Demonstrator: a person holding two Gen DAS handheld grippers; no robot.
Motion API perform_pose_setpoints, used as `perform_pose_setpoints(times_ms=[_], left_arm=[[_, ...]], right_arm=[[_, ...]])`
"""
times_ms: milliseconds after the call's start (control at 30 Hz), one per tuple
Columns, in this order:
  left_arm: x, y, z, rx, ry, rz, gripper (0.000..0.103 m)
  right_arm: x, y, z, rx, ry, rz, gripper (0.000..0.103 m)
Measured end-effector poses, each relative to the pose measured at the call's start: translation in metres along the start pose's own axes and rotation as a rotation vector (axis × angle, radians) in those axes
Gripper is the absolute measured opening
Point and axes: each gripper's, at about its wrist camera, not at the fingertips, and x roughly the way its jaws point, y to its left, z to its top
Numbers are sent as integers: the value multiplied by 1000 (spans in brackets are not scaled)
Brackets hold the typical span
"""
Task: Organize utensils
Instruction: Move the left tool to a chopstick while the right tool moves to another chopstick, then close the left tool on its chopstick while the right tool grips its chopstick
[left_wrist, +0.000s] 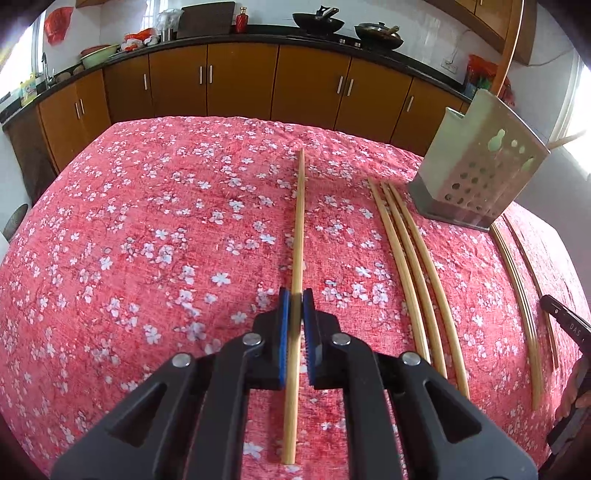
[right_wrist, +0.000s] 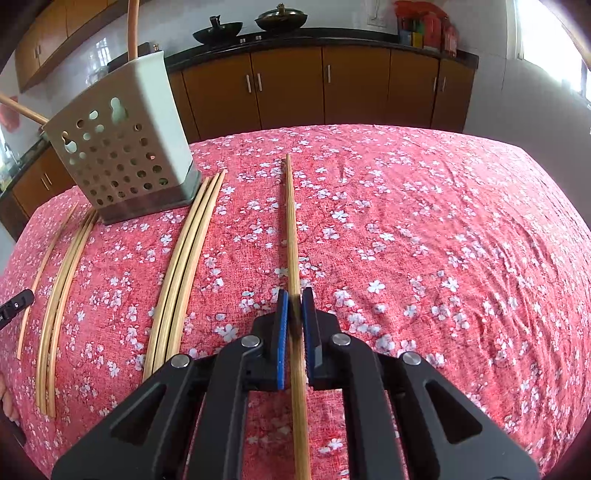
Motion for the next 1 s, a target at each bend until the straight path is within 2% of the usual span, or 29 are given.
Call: perform_pose_setpoints(times_ms=[1000], left_arm=[[-2,2,-1,-4,5,-2,10]], right_arm=[[0,0,-5,-1,-2,-5,10]])
